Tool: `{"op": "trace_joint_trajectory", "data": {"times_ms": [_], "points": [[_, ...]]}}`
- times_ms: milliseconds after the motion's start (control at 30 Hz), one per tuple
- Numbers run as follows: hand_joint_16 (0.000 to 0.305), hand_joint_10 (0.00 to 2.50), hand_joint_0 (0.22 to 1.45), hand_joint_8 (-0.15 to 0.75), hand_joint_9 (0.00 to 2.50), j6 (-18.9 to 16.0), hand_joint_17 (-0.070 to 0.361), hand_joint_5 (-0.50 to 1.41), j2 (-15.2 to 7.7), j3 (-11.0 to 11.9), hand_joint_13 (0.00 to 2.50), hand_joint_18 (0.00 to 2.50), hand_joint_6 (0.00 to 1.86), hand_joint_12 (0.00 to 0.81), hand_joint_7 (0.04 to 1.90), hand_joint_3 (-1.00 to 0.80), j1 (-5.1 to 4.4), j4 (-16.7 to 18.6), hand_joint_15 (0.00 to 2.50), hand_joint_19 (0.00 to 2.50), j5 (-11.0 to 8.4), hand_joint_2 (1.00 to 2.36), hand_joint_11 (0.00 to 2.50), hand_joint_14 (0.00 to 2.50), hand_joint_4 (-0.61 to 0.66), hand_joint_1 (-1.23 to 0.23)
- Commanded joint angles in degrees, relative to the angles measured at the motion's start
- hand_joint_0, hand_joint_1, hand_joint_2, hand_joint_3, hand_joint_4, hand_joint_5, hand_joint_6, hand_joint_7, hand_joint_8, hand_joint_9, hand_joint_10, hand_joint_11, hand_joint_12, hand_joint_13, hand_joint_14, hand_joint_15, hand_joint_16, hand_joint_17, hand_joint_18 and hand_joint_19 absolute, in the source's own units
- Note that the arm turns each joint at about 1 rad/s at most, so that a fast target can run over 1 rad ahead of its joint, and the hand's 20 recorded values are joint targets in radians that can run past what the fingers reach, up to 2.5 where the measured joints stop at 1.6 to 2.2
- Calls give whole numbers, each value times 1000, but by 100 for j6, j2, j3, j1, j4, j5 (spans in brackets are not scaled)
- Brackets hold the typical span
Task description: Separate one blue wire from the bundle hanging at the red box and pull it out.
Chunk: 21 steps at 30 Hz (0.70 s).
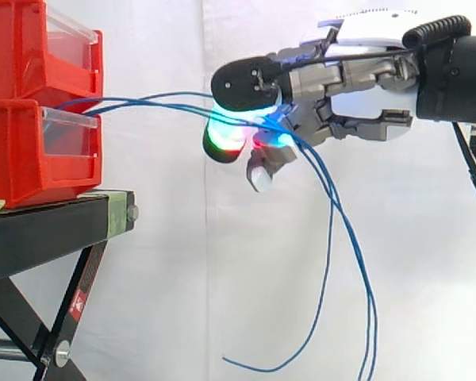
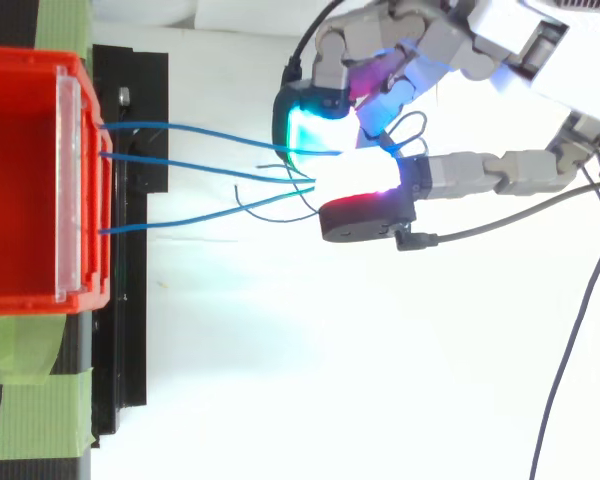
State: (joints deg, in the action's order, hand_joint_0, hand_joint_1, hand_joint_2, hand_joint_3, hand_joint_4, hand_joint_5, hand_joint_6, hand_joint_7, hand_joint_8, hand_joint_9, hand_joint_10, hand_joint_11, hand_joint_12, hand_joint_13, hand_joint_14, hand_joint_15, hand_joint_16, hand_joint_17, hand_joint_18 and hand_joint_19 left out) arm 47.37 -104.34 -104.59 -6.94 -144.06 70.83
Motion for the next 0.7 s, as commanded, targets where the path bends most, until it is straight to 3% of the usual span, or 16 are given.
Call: {"op": "trace_joint_trajectory", "data": {"times_ms": [0, 333, 667], "points": [[49, 15, 597, 281, 1243, 0, 110, -94, 1, 0, 739, 555, 735, 410, 1282, 10, 0, -263, 877, 700, 1, 1033, 1582, 27, -204, -779], [48, 16, 601, 280, 1224, 0, 109, -95, -8, 0, 727, 556, 748, 403, 1262, 17, 9, -509, 845, 689, 9, 1032, 1554, 27, -205, -783], [48, 16, 602, 274, 1223, 0, 108, -95, 1, 0, 726, 557, 750, 404, 1263, 19, 0, -518, 849, 682, 9, 1033, 1545, 28, -209, -785]]}}
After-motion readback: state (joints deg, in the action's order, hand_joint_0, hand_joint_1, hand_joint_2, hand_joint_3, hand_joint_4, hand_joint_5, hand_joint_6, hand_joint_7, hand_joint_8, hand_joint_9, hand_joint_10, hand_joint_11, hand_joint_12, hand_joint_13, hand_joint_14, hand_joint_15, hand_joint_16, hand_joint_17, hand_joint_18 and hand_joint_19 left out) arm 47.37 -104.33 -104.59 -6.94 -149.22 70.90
